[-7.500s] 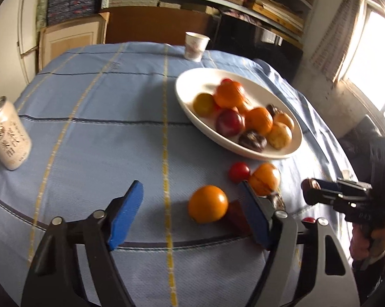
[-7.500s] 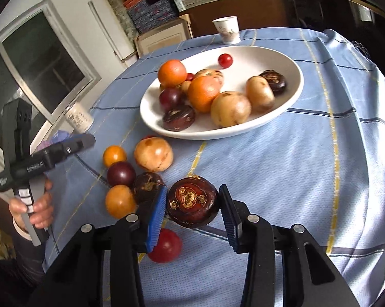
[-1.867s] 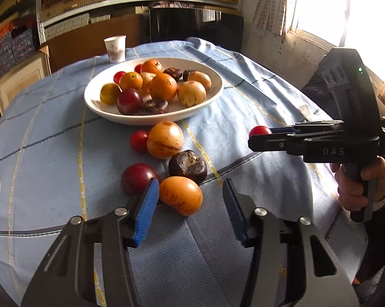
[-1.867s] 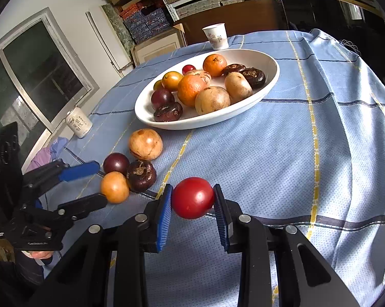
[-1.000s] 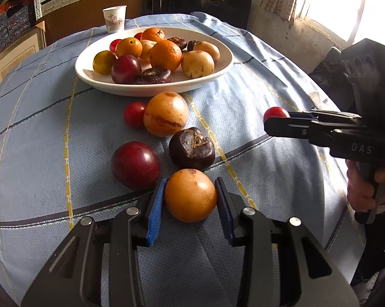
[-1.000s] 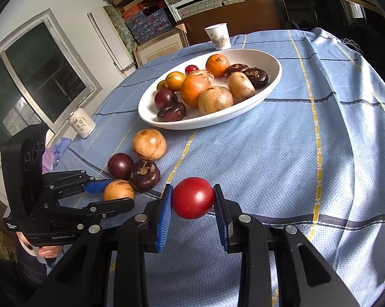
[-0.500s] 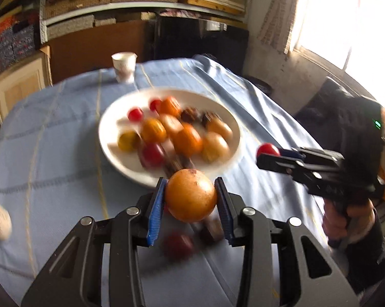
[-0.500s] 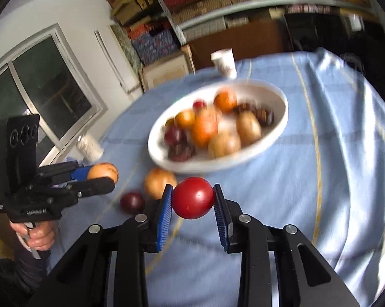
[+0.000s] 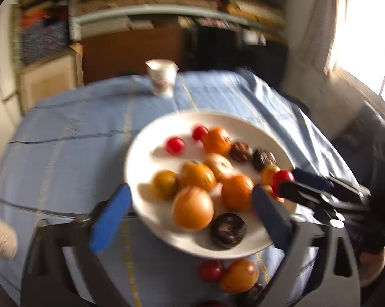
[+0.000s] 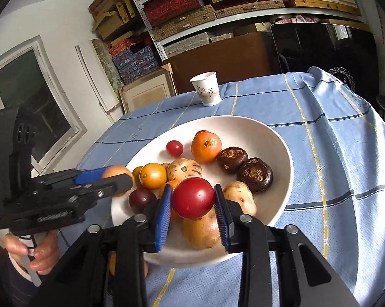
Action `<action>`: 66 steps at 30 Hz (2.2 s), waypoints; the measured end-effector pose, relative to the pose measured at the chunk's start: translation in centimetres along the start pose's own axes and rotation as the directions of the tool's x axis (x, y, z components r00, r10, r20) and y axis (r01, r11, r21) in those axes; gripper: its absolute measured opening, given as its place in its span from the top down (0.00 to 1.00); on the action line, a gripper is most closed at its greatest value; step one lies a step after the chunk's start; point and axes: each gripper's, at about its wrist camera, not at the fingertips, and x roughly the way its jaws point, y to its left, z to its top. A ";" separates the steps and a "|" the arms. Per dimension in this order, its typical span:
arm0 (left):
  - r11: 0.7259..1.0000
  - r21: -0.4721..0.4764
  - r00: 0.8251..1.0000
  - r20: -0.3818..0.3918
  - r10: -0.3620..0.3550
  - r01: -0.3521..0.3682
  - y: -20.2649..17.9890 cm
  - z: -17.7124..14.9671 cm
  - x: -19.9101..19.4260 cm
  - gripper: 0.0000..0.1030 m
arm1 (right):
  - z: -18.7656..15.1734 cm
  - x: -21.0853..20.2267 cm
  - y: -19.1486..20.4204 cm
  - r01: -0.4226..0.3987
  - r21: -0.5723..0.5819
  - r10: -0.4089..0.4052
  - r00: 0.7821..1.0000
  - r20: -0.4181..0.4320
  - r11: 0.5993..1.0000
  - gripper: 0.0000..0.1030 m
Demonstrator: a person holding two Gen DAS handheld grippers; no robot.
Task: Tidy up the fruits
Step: 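Carry both fruits over the white plate and open both tools to release them, then grasp a dark brown fruit with the right tool while the left tool reaches toward a dark red plum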
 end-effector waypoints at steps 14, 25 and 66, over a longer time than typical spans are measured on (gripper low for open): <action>0.957 -0.284 0.998 -0.003 0.060 -0.058 7.8 -7.6 -5.5 0.05 | -5.3 -3.4 6.3 -0.063 -0.228 0.039 0.994 -0.107 0.972 0.45; 0.967 -0.215 0.989 0.026 0.146 -0.137 6.4 -7.8 -6.4 0.05 | -7.9 -2.2 8.2 -0.110 -0.281 0.039 0.969 -0.245 0.954 0.45; 0.974 -0.164 0.988 -0.010 0.156 -0.156 5.5 -8.5 -6.2 0.05 | -8.8 -1.1 8.1 -0.115 -0.287 0.027 0.956 -0.292 0.951 0.61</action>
